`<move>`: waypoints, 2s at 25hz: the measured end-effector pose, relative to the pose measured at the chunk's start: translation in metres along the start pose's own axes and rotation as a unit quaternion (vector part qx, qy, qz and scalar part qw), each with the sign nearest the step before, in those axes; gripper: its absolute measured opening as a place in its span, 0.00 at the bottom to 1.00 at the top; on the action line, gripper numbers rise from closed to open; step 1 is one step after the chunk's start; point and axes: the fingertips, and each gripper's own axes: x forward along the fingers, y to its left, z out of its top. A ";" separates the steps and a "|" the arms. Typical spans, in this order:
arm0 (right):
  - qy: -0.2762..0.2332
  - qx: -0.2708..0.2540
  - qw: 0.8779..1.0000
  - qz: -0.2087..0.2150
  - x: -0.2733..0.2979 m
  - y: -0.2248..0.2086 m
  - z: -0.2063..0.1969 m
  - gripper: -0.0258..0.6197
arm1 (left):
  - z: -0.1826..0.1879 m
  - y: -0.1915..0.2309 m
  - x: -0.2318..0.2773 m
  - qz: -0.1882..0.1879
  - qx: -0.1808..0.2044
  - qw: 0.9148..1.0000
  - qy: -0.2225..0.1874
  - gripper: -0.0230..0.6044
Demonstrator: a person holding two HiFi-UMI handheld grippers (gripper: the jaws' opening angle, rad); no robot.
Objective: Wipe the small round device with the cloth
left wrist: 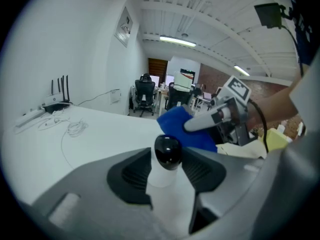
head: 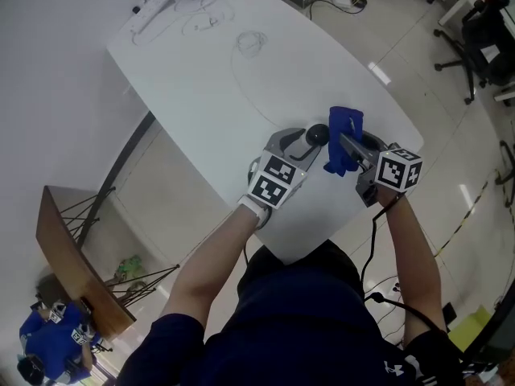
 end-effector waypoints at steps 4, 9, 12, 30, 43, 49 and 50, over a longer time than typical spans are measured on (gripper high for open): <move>0.041 0.016 0.999 -0.016 0.008 -0.022 -0.027 0.25 | 0.001 -0.001 0.002 0.002 -0.010 1.000 -0.009 0.33; 0.076 0.031 0.995 -0.064 0.017 -0.037 -0.048 0.25 | -0.001 -0.001 0.002 0.003 -0.016 1.000 -0.018 0.33; 0.083 -0.018 0.994 -0.075 0.009 -0.027 -0.039 0.25 | -0.005 -0.003 0.002 -0.001 -0.014 1.000 -0.019 0.33; 0.191 -0.604 0.773 0.015 0.005 0.052 0.009 0.24 | -0.019 -0.015 0.005 -0.001 -0.046 0.999 0.002 0.31; 0.230 -0.454 0.859 0.046 0.031 -0.016 -0.017 0.24 | 0.017 -0.007 0.001 0.015 -0.055 0.997 -0.055 0.36; 0.252 -0.489 0.834 0.026 0.041 -0.027 -0.025 0.24 | 0.014 -0.006 0.005 0.026 -0.051 0.997 -0.057 0.35; 0.249 -0.504 0.827 0.022 0.040 -0.024 -0.022 0.24 | 0.013 -0.007 0.005 0.024 -0.055 0.997 -0.056 0.35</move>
